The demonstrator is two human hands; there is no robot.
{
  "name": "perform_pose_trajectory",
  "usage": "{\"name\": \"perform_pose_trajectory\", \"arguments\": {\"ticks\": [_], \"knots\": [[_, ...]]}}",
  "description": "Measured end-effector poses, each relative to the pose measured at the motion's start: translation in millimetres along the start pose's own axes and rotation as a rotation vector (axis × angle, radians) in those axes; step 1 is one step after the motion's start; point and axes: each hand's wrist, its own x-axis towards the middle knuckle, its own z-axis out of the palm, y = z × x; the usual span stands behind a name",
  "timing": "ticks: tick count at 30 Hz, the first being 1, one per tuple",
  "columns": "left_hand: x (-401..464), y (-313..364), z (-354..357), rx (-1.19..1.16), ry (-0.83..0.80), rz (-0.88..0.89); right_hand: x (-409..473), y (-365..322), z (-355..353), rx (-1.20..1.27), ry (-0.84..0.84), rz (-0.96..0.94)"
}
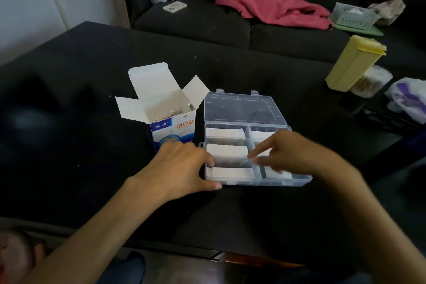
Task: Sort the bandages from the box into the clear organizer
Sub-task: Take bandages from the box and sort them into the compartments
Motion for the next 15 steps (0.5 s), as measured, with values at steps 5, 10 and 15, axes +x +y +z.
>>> {"name": "perform_pose_trajectory", "arguments": {"ticks": [5, 10, 15], "knots": [[-1.5, -7.5, -4.9, -0.129, -0.111, 0.011, -8.1, -0.6, -7.5, -0.109, 0.088, 0.085], [-0.9, -4.0, -2.2, -0.145, -0.122, 0.041, -4.6, -16.1, 32.4, -0.555, 0.246, 0.018], [-0.2, -2.8, -2.6, -0.123, -0.127, 0.037, 0.9, -20.8, 45.2, -0.567, 0.258, 0.046]]}}
